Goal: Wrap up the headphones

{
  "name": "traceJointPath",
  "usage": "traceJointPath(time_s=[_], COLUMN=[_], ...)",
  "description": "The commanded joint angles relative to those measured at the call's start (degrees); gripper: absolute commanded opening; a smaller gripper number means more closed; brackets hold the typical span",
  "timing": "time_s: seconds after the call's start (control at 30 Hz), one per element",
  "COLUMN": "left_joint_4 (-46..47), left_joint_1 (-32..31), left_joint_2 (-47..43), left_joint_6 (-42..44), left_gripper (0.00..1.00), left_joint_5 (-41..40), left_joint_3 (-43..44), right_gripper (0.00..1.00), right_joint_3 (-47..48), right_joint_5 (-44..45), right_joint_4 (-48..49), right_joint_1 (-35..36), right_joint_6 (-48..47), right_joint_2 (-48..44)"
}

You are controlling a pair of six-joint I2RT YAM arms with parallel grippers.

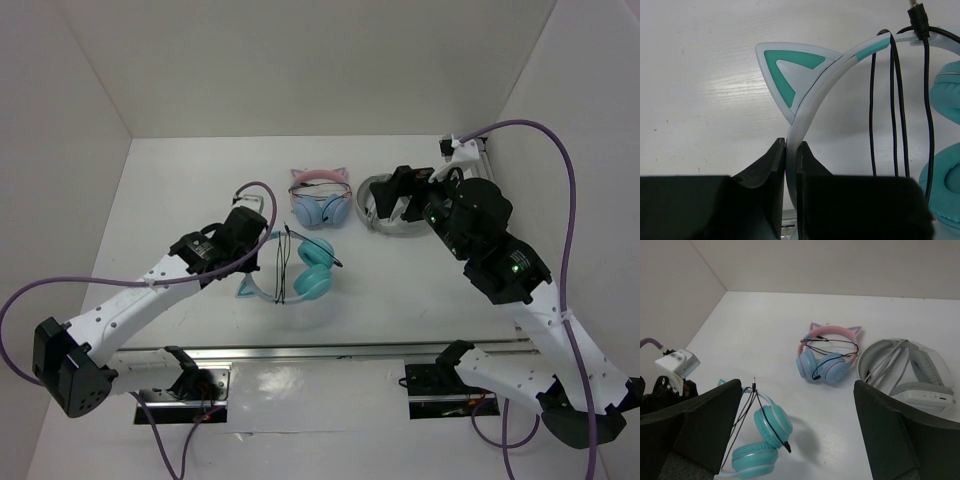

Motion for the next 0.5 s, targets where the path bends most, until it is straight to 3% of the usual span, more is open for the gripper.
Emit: traceJointPath(time_s=[0.0, 0.2, 0.47], left_joint_4=[6.3, 5.8, 5.0], left_joint_1=[1.6, 4.1, 14.7], left_joint_2=[-1.7, -2.8, 2.8], left_joint_6=[-3.2, -3.7, -4.3], left_gripper=[0.00, 0.00, 0.00], left_joint_5=[0.8, 2.1, 3.2], left_joint_3=[0.7, -0.5, 3.5], right_gripper=[1.00, 1.00, 1.00], right_joint_3=[-0.8, -0.8, -3.3], right_joint_5=[-0.7, -2.5, -5.0], right_joint_4=[-1.7, -3.4, -2.2], right_joint_1=[-0.2, -0.2, -0.2], right_joint_6=[0.9, 3.5, 3.5], right_joint_2=[-0.9, 1.0, 1.0])
